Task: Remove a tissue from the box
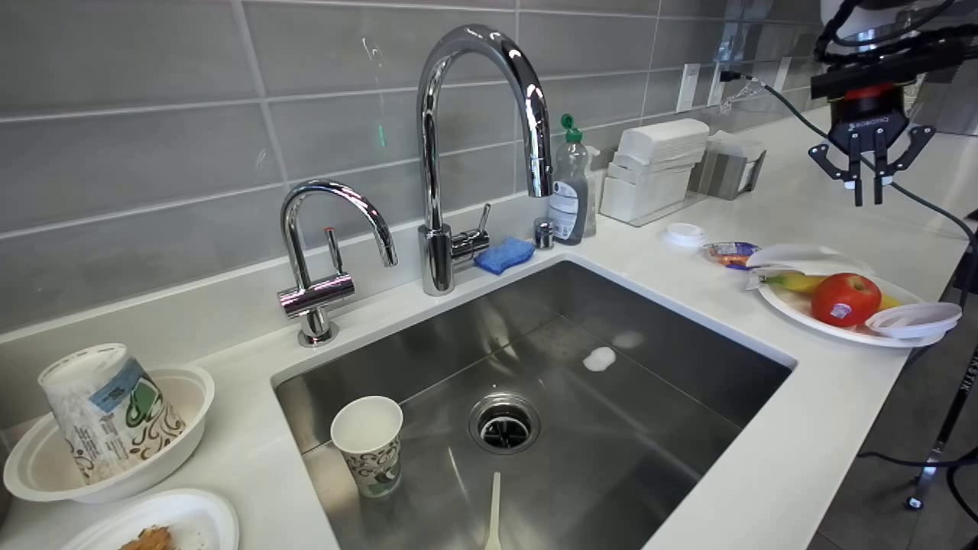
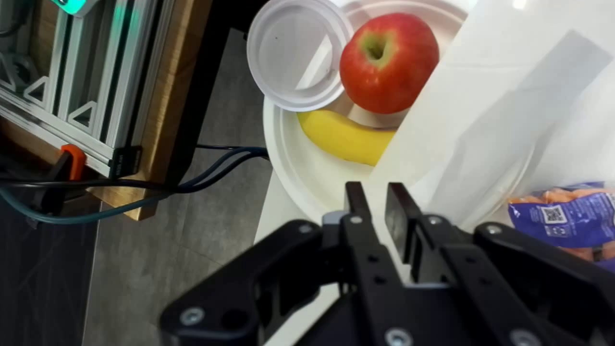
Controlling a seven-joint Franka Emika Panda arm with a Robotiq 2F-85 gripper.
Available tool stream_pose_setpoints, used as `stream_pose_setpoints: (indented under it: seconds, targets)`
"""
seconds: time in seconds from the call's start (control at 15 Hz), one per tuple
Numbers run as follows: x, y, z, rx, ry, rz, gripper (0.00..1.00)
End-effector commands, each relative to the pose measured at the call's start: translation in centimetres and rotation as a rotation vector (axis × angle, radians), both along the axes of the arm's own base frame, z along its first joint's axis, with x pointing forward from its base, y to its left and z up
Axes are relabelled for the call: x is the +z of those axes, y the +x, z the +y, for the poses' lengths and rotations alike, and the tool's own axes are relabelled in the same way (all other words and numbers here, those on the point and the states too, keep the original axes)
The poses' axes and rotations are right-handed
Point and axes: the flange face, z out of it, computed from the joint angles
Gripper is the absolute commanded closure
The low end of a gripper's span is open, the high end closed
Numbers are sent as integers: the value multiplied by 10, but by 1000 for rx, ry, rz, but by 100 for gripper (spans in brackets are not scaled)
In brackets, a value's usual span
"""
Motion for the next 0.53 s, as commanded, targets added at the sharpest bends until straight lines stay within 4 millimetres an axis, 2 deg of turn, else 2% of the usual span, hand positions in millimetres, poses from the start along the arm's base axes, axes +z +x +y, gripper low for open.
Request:
stream_pose_setpoints:
  seconds: [0.0,0.27,0.4,0.47]
  targets:
    - [12,15,-2,7,-45,-40,48]
    - [79,47,2,84,-132,-279,19]
    - [108,55,12,123,-106,-396,4]
    - [120,56,17,163,-94,-442,0]
